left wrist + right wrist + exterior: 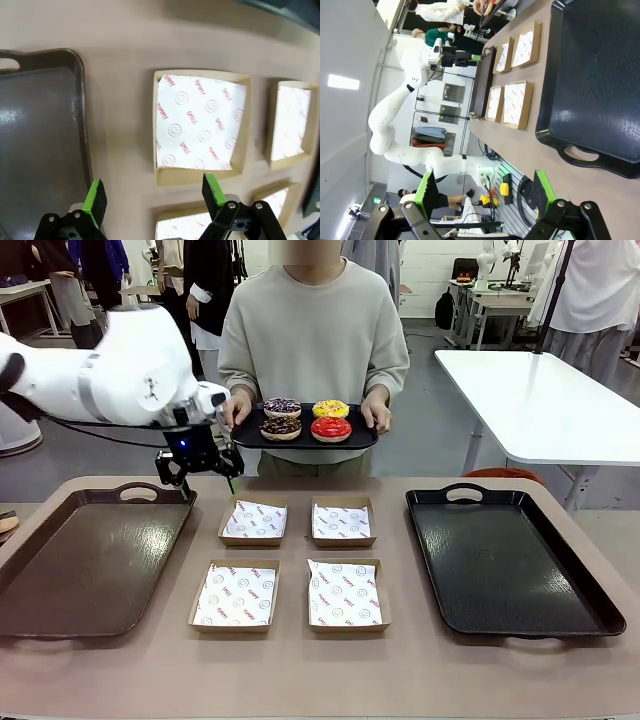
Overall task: Individually package the donuts and arrange them on the tray.
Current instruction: Pick up one Paper togo box.
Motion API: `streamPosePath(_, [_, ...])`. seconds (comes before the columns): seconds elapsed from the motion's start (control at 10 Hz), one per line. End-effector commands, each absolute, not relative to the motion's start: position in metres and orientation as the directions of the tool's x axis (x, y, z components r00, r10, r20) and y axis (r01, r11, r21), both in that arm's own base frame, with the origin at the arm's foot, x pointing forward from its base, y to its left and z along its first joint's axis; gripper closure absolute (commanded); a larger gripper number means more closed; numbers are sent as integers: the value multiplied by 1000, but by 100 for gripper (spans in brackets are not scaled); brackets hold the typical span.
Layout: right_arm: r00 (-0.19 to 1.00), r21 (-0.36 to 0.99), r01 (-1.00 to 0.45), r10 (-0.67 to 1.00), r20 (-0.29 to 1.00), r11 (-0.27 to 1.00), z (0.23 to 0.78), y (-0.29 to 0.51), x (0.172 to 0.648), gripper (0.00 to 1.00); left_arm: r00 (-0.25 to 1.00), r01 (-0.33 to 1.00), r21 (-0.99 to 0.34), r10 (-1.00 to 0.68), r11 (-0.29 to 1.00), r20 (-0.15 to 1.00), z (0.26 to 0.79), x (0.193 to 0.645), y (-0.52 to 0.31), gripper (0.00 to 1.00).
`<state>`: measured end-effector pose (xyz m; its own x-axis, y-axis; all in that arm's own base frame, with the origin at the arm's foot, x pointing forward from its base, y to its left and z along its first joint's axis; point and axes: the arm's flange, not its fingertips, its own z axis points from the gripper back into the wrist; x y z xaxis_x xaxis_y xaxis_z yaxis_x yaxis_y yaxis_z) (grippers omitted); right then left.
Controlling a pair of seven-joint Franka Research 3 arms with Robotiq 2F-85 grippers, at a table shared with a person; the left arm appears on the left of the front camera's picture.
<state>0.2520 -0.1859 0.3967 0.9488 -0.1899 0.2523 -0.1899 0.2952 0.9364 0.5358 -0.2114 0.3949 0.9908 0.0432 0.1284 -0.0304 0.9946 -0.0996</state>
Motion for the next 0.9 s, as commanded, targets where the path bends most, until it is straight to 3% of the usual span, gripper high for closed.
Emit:
streamPosePath(0.0, [948, 937, -194, -189, 255, 289, 397, -186, 251, 0, 989, -35, -14, 37, 999, 144, 382, 553, -228, 0])
streamPosePath(0.6, [948, 937, -194, -189, 255, 289, 397, -186, 251, 0, 976, 41, -12, -38, 999, 216, 353, 573, -238, 0])
streamPosePath(0.8, [948, 937, -194, -189, 255, 289, 397, -186, 251, 0, 986, 21, -32, -15, 999, 164, 354, 565, -236, 0])
